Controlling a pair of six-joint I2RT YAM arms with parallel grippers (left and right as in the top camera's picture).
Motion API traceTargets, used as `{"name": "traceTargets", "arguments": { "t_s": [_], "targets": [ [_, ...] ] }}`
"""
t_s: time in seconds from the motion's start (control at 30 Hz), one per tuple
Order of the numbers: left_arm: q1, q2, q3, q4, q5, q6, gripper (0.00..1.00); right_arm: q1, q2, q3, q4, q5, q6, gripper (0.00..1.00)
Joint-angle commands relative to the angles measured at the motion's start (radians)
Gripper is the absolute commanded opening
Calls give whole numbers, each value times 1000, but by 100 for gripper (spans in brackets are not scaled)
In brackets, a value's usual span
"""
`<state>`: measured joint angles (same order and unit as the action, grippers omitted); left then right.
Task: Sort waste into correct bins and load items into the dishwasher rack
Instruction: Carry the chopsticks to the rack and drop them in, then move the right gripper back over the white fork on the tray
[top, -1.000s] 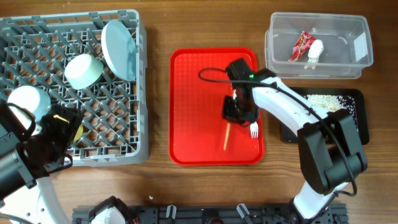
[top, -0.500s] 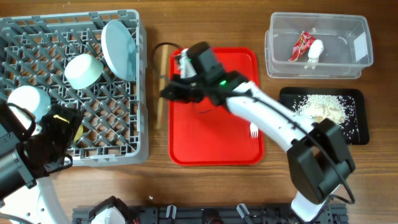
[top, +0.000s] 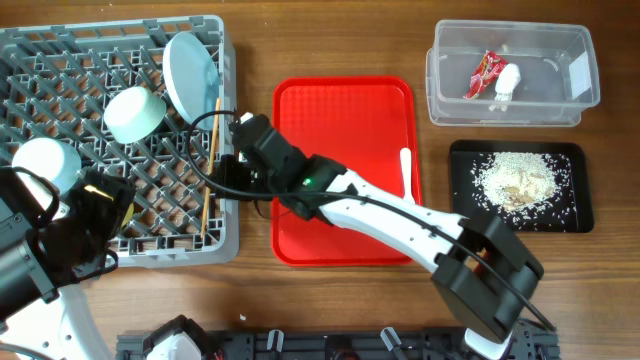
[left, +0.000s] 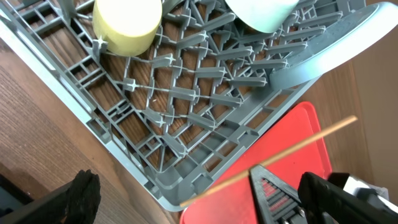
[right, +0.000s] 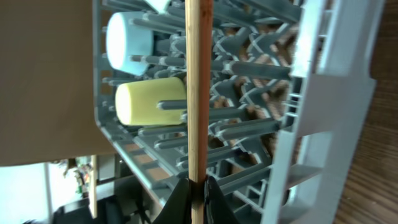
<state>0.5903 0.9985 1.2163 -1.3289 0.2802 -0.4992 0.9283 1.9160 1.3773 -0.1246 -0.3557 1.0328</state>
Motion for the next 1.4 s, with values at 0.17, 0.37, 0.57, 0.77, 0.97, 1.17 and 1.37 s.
{"name": "traceTargets", "arguments": {
  "t_s": [0.17, 0.37, 0.57, 0.77, 0.97, 1.17, 1.37],
  "targets": [
    [6, 0, -1, -1, -12, -7, 100, 4, 60, 12, 4, 19, -38, 5],
    [6, 0, -1, 0, -12, -7, 100, 28, 88, 12, 2, 12, -96, 6],
    [6, 0, -1, -1, -12, -6, 100, 40, 98, 16, -19, 13, -145, 50],
    [6, 0, -1, 0, -12, -6, 100, 27, 87, 207, -325, 177, -290, 55],
    [6, 0, -1, -1, -12, -6, 100, -68, -8, 421, -685, 372, -326, 68],
    [6, 0, -1, 0, -13, -2, 100, -307, -42, 412, -951, 420, -435, 91],
    [6, 0, -1, 0, -13, -3, 100, -501, -42, 226, -1060, 399, -512, 98]
  ]
}}
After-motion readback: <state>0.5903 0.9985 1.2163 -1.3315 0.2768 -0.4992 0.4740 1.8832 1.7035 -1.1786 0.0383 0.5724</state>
